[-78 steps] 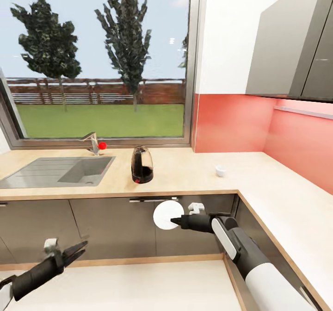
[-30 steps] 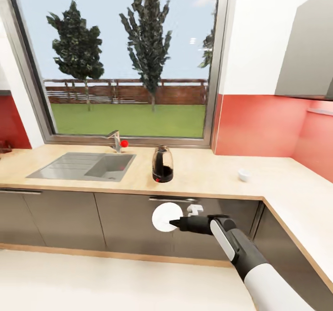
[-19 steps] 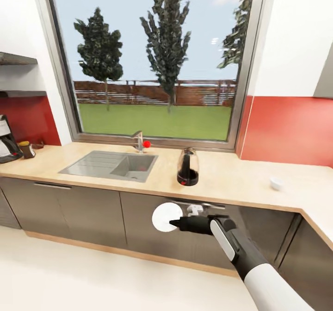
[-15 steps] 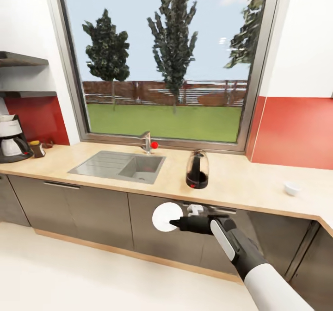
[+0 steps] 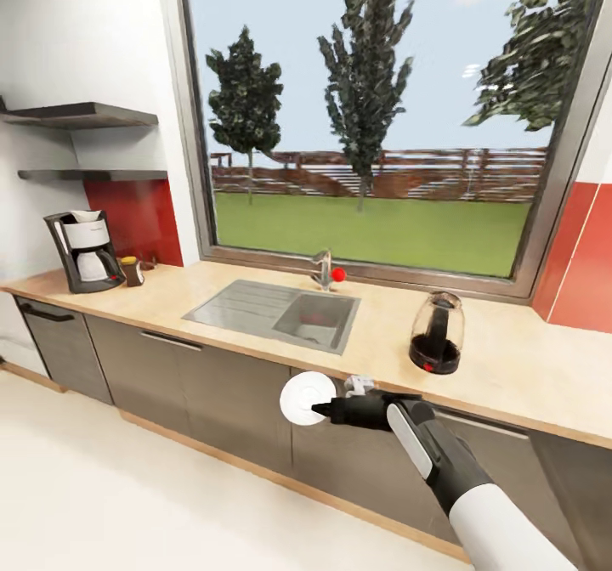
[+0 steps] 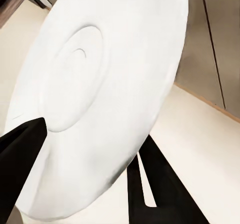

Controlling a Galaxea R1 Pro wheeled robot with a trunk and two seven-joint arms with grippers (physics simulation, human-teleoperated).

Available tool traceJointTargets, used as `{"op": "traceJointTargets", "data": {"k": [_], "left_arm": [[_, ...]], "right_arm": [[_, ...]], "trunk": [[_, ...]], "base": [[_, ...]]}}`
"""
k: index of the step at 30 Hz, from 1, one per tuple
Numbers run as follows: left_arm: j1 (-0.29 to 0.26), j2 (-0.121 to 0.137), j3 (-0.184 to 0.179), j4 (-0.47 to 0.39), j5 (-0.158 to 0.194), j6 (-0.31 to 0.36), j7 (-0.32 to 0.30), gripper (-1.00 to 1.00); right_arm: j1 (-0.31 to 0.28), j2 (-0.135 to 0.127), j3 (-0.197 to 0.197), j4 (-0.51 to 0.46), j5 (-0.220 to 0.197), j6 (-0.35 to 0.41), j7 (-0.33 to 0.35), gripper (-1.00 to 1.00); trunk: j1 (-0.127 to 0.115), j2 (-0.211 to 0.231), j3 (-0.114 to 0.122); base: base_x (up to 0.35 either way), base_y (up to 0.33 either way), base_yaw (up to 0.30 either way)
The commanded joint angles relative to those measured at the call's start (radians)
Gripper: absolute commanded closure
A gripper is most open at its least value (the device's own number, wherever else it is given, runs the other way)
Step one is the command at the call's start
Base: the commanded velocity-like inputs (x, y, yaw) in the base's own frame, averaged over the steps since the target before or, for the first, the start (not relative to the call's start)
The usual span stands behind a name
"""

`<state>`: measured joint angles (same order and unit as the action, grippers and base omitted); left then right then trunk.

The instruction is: Set up a coffee station on the kitchen countertop: keep the coffee maker on the countertop, move the bottle of coffee from the kitchen shelf to the counter next to the coffee maker, place a paper coffee filter on top of the coffee maker, put the saucer next to the coffee maker with the coffee cup on the saucer, and place the electric kettle next to the coffee maker.

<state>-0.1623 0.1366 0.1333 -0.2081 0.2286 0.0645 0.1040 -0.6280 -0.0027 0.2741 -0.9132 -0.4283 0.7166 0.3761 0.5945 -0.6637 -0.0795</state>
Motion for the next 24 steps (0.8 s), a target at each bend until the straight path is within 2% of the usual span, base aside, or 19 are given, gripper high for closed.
{"op": "traceJointTargets", "data": {"k": [1, 14, 24], "left_arm": [[0.000, 0.000, 0.000, -0.002, 0.008, 0.006, 0.002, -1.00], [0.000, 0.000, 0.000, -0.002, 0.008, 0.005, 0.002, -1.00], [0.000, 0.000, -0.001, -0.002, 0.008, 0.005, 0.002, -1.00]], "right_arm": [[-0.001, 0.000, 0.000, -0.001, 0.000, 0.004, 0.001, 1.00], [-0.001, 0.000, 0.000, -0.001, 0.000, 0.004, 0.001, 1.00], [-0.001, -0.003, 0.000, -0.001, 0.005, 0.004, 0.004, 1.00]], "trunk": [[0.001, -0.002, -0.001], [0.001, -0.002, 0.006], [0.001, -0.002, 0.007]], "base": [[0.183, 0.290, 0.277], [0.233, 0.264, 0.264], [0.301, 0.173, 0.023]]}}
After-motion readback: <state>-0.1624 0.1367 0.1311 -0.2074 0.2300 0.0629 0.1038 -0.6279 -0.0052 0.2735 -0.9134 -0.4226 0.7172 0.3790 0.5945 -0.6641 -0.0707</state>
